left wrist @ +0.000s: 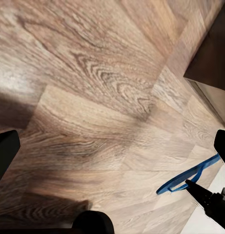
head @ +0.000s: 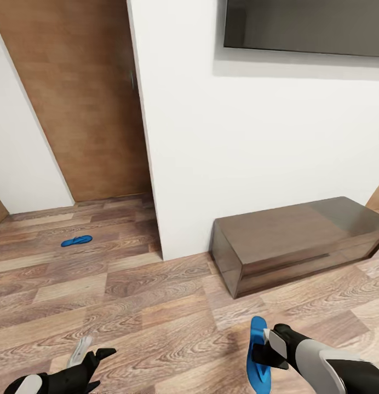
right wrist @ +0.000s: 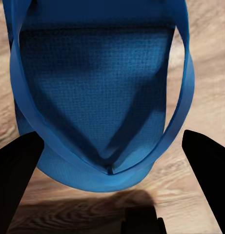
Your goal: In the bedroom, move the book from the bed onto either nightstand, and place the two sandals side by side next to the bed.
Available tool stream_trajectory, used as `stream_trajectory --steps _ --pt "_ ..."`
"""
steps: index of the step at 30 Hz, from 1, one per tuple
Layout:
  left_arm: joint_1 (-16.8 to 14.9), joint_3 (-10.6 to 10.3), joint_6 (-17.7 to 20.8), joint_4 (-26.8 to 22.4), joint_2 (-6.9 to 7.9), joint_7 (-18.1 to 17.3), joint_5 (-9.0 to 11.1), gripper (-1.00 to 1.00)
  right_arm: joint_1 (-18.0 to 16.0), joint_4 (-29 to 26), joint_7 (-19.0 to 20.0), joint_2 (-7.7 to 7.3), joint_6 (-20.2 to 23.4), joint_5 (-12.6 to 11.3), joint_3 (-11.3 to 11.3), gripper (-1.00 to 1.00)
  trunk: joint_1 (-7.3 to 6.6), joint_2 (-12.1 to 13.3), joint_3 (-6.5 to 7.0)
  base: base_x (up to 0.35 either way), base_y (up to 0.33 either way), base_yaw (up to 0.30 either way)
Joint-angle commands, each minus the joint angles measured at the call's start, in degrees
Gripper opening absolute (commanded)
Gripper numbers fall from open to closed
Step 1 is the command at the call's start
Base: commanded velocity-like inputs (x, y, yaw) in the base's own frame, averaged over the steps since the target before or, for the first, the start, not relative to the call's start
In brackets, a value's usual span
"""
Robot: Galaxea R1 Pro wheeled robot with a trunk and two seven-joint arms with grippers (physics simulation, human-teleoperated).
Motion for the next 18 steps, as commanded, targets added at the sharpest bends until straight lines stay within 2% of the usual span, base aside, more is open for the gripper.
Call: stream_trajectory --steps 1,10,18 --pt "-0.05 0.2 0.29 0.07 -0.02 -0.39 -0.36 1.0 -0.05 0.09 0.03 -0.03 0.04 -0.3 -0.15 -1.0 -0.01 -0.02 -0.05 0.0 0.0 0.223" --pt "-0.05 0.37 0.29 0.2 -0.01 -0.38 -0.32 1.0 -0.05 0.08 0.03 0.0 0.05 -0.3 -0.12 -1.0 -0.01 -0.02 -0.05 0.003 0.007 0.222" --pt "-0.05 0.38 0.29 0.21 -0.01 -0.4 -0.34 1.0 -0.05 0.08 0.03 0.03 -0.01 -0.3 -0.11 -1.0 -0.01 -0.02 -0.05 0.094 0.102 0.22"
